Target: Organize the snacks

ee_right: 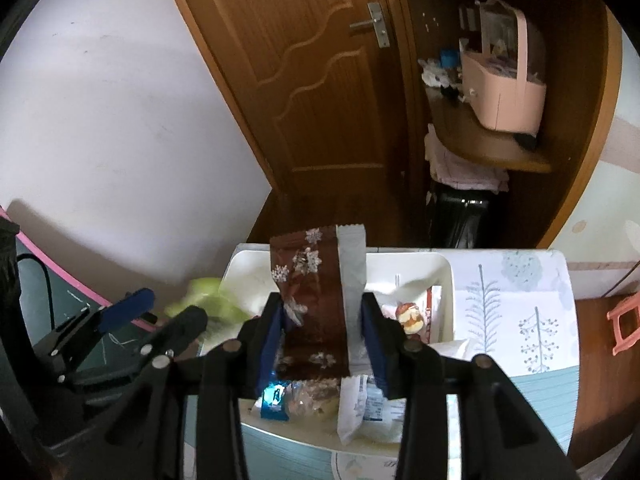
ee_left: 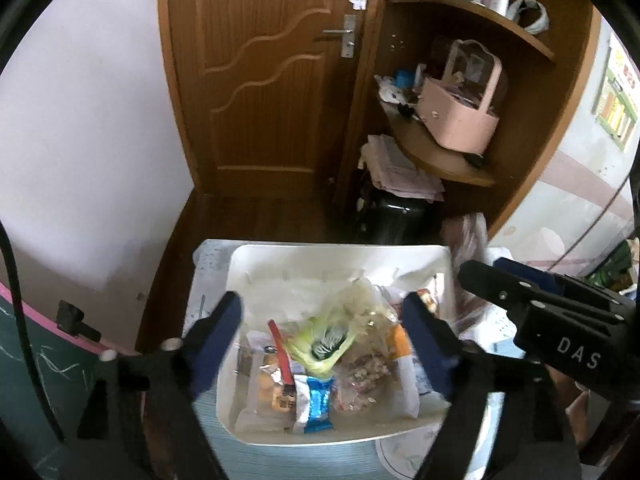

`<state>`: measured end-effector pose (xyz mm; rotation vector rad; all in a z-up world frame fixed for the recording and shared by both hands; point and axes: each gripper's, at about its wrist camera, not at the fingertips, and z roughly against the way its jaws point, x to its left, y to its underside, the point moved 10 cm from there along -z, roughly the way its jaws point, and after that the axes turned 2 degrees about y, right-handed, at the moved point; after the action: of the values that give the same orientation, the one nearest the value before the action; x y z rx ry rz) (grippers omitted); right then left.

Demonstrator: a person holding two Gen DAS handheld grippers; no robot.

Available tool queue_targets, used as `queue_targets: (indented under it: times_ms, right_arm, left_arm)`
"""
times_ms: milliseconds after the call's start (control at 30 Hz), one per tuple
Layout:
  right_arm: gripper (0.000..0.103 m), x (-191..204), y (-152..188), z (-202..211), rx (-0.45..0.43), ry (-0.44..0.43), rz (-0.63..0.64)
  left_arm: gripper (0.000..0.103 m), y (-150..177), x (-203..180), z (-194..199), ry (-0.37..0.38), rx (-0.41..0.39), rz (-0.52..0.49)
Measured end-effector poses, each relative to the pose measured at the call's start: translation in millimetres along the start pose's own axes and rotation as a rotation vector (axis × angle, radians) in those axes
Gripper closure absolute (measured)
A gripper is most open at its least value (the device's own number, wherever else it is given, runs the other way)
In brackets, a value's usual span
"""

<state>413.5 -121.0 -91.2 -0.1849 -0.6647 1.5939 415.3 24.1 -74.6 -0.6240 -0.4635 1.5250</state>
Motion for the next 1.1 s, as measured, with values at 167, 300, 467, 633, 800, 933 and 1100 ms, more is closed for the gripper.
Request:
queue_targets:
  times_ms: [167, 300, 467, 633, 800, 933, 1100]
  right_arm:
    - [0.051, -5, 2, -9, 0.021, -0.012, -0.039]
    - [0.051, -5, 3, -13, 0.027, -0.004, -0.041]
    - [0.05, -7, 5, -13, 0.027, 0.011, -0.042]
    - [0.05, -11, 10, -7, 0.019, 0.033, -0.039]
    - [0.05, -15, 21, 4, 0.01, 0.057, -0.027]
    - [0.05, -20, 41, 16, 0.01, 0.076, -0.026]
    - [0.05, -26, 74, 37, 0.018, 0.083, -0.037]
  left_arm:
    - [0.002, 1, 9, -7, -0.019, 0.014, 0.024]
    - [0.002, 4, 12, -10, -0.059, 0.022, -0.006]
    - [0.002, 4, 9, -6, -0.087, 0.006, -0.025]
    - [0.002, 8, 6, 1, -0.078, 0.01, -0.013]
    - [0.002, 18, 0, 12, -0.058, 0.023, -0.002]
    - [0.002, 34, -3, 26, -0.055, 0.031, -0.001]
    - [0.002, 65, -11, 46, -0.037, 0.059, 0.007]
